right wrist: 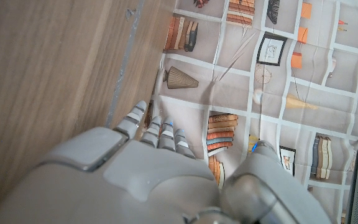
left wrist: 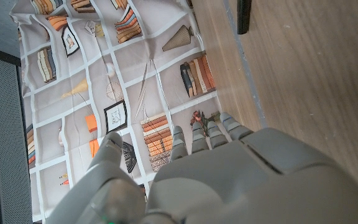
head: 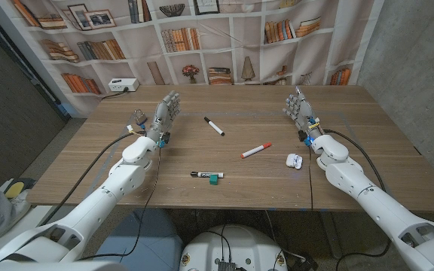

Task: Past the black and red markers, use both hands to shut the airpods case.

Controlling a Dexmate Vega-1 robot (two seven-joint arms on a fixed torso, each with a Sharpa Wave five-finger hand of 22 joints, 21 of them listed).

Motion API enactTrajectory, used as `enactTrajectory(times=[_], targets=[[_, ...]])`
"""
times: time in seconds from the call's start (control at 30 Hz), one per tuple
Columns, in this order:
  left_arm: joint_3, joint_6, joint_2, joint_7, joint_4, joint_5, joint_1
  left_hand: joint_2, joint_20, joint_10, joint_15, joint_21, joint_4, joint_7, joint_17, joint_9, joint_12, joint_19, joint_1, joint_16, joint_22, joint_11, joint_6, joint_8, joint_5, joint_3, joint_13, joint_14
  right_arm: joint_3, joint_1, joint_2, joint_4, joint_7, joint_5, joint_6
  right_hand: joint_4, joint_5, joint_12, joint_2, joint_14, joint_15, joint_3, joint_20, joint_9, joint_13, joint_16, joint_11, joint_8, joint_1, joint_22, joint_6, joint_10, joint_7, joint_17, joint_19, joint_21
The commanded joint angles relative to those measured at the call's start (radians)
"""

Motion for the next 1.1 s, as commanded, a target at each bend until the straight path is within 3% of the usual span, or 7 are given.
enactTrajectory(times=[0.03,0.13,0.33,0.47,0.57,0.73,1.1], targets=[[0.005,0.004,-0.001,0.004,-0.008,0.005,-0.002,0.001,0.003,0.002,-0.004,0.001,0.000,-0.002,0.001,0.001,0.006,-0.004,0.011,0.007,0.005,-0.003,-0.012,0.001,0.003,0.006,0.004,-0.003,-0.010,0.001,-0.027,-0.025,-0.017,-0.032,-0.022,0.000,0.006,0.006,0.001,-0.005,0.000,0.006,0.008,0.004,0.003,0.008,0.007,0.005,0.010,0.001,-0.001,0.004,0.009,0.002,0.000,0.004],[0.004,0.005,0.002,0.003,-0.013,0.003,0.004,0.001,0.003,0.006,-0.005,-0.001,0.000,0.000,0.001,0.001,0.007,-0.004,0.012,0.007,0.005,-0.002,-0.012,0.001,0.003,0.006,0.004,-0.003,-0.026,-0.003,-0.054,-0.053,-0.044,-0.085,-0.033,0.001,0.006,0.006,0.000,-0.009,0.004,0.005,0.008,0.004,0.003,0.007,0.009,0.005,0.007,0.001,-0.003,0.003,0.010,0.003,-0.001,0.003],[-0.001,-0.005,0.010,-0.006,-0.006,0.004,0.004,0.001,0.001,0.009,-0.003,-0.005,-0.001,-0.001,0.001,0.001,0.008,-0.007,0.012,0.007,0.005,0.000,-0.013,0.002,0.003,0.005,0.004,-0.003,-0.018,-0.039,-0.058,-0.106,-0.056,-0.085,-0.013,0.001,0.005,0.000,-0.002,-0.012,0.010,0.002,0.010,0.004,0.003,0.007,0.007,0.001,0.003,0.001,-0.016,-0.012,0.009,0.003,-0.003,0.003],[-0.005,-0.029,0.004,-0.022,0.021,0.002,-0.005,0.002,-0.022,0.014,-0.014,-0.009,-0.003,0.010,0.001,0.001,0.010,-0.007,0.014,0.007,0.005,-0.002,-0.009,0.005,0.002,0.004,0.004,-0.006,-0.024,-0.050,-0.080,-0.150,-0.094,-0.121,-0.045,-0.002,0.005,-0.007,-0.001,-0.013,0.018,0.002,0.015,0.004,0.004,0.007,0.010,-0.004,0.007,0.002,-0.035,-0.034,0.009,0.003,-0.011,0.001],[-0.007,-0.047,0.000,-0.040,0.035,-0.005,-0.005,0.003,-0.036,0.020,-0.024,-0.011,-0.005,0.021,0.000,0.000,0.012,-0.002,0.016,0.007,0.005,-0.004,-0.006,0.006,0.002,0.004,0.004,-0.005,-0.026,-0.051,-0.080,-0.148,-0.092,-0.128,-0.034,-0.006,0.004,0.000,-0.003,-0.014,0.025,0.002,0.025,0.004,0.004,0.007,0.014,-0.002,0.010,0.002,-0.037,-0.021,0.009,0.003,-0.018,-0.001],[-0.012,-0.057,0.001,-0.022,0.004,-0.009,0.030,0.006,-0.035,0.019,-0.022,-0.017,-0.007,0.022,0.000,0.000,0.011,-0.003,0.019,0.007,0.004,-0.002,-0.037,-0.004,0.002,0.003,0.004,-0.007,-0.031,-0.059,-0.093,-0.160,-0.119,-0.172,-0.028,-0.012,0.004,0.002,-0.007,-0.028,0.027,0.002,0.025,0.004,0.005,0.003,0.019,-0.002,0.016,0.002,-0.042,-0.018,0.014,0.003,-0.026,-0.003],[-0.008,-0.064,0.014,-0.024,-0.017,0.004,0.047,0.008,-0.034,0.022,-0.017,-0.022,-0.009,0.025,-0.001,-0.001,0.011,-0.003,0.021,0.005,0.004,0.002,-0.035,0.001,0.002,0.003,0.004,-0.014,-0.029,-0.085,-0.131,-0.218,-0.142,-0.211,-0.052,-0.048,0.005,0.016,0.000,-0.037,0.033,0.021,0.025,0.004,0.009,0.004,0.026,0.003,0.075,0.002,-0.063,0.010,0.022,0.003,-0.040,-0.002]])
